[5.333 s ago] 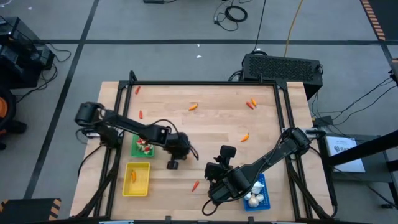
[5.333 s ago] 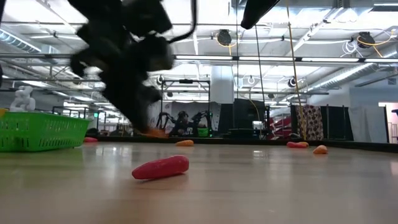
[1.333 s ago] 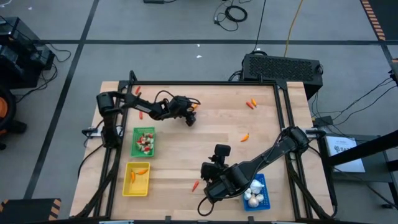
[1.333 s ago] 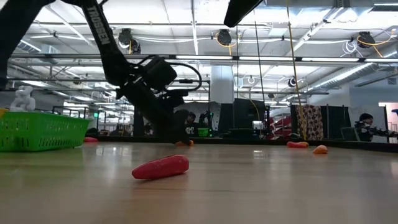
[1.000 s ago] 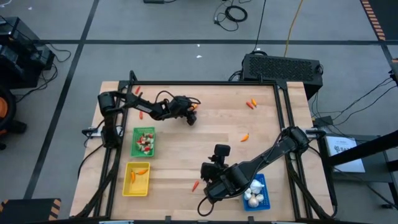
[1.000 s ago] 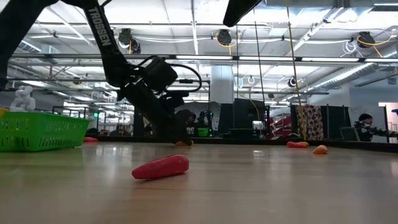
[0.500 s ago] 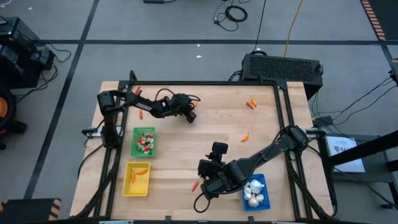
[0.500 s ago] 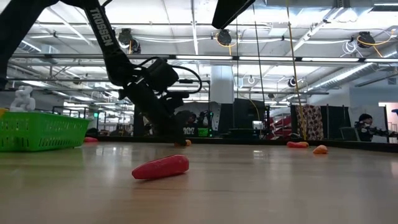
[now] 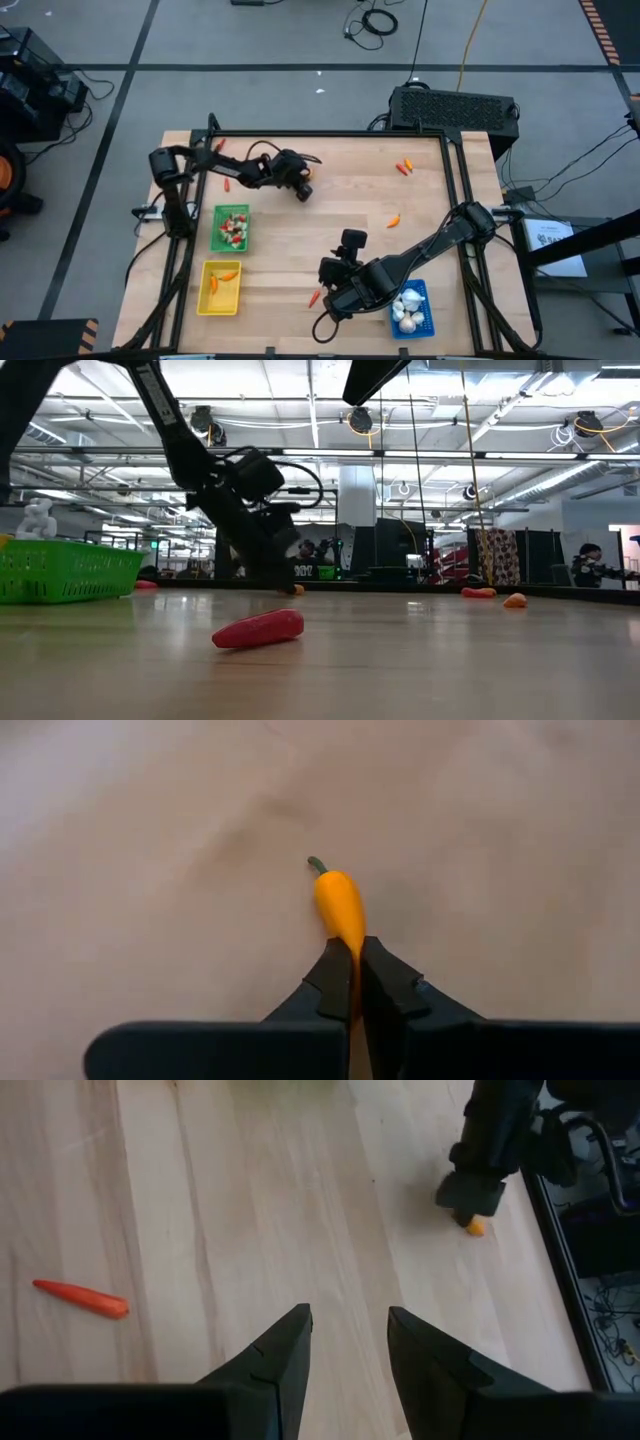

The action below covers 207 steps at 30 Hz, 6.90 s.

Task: Sort produce into baskets
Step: Put the yellow chili pepper into the yellow bin, then put the red chili pepper into the yellow bin

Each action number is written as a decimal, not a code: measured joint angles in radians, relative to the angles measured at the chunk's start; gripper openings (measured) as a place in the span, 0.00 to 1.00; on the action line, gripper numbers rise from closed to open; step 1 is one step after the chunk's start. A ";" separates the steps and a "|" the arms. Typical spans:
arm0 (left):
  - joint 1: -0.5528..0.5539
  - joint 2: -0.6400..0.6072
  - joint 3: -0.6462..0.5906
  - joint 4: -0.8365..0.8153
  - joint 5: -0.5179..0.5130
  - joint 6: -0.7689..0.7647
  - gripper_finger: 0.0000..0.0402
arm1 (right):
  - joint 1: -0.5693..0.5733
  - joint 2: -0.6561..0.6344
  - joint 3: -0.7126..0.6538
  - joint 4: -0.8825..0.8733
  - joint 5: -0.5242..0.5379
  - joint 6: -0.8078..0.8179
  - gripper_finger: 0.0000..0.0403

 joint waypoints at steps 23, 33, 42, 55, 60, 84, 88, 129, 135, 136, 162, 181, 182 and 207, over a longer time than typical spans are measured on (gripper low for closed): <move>-0.424 -0.738 -0.007 -0.854 0.238 -0.132 0.03 | 0.000 -0.001 -0.085 0.031 -0.007 0.028 0.31; -0.877 -0.842 -0.021 -0.906 0.133 -0.330 0.03 | -0.018 -0.001 -0.086 0.139 -0.024 -0.003 0.31; -1.172 -0.832 -0.021 -0.912 0.046 -0.449 0.03 | -0.034 -0.001 -0.086 0.155 -0.059 -0.017 0.31; -1.365 -0.828 -0.040 -0.964 0.021 -0.579 0.08 | -0.034 -0.001 -0.086 0.199 -0.059 -0.018 0.31; -1.391 -0.825 -0.041 -0.980 -0.063 -0.578 0.16 | -0.034 -0.001 -0.086 0.199 -0.058 -0.025 0.31; -1.392 -0.825 -0.041 -0.986 -0.173 -0.527 0.23 | -0.035 -0.001 -0.086 0.199 -0.058 -0.025 0.31; -1.392 -0.825 -0.041 -0.985 -0.214 -0.508 0.23 | -0.035 -0.001 -0.086 0.199 -0.058 -0.025 0.31; -1.092 -0.824 -0.041 -0.921 -0.530 -0.123 0.43 | -0.629 -0.656 -0.834 0.280 -0.228 0.052 0.31; -1.056 -0.824 -0.041 -0.889 -0.529 -0.071 0.43 | -0.952 -0.771 -1.130 0.669 -0.470 -0.008 0.31; -1.049 -0.824 -0.041 -0.882 -0.529 -0.064 0.43 | -0.991 -0.771 -1.143 0.672 -0.470 -0.014 0.31; -0.963 -0.824 -0.041 -0.840 -0.457 0.013 0.43 | -1.215 -0.500 -1.147 0.670 -0.520 -0.199 0.31; -0.959 -0.824 -0.041 -0.823 -0.451 0.013 0.43 | -1.217 -0.442 -1.146 0.659 -0.526 -0.202 0.12; -0.959 -0.824 -0.041 -0.822 -0.451 0.012 0.43 | -1.217 -0.454 -1.148 0.659 -0.527 -0.201 0.09; -0.959 -0.824 -0.040 -0.814 -0.476 0.059 0.43 | -1.072 -0.524 -1.038 0.657 -0.577 -0.189 0.02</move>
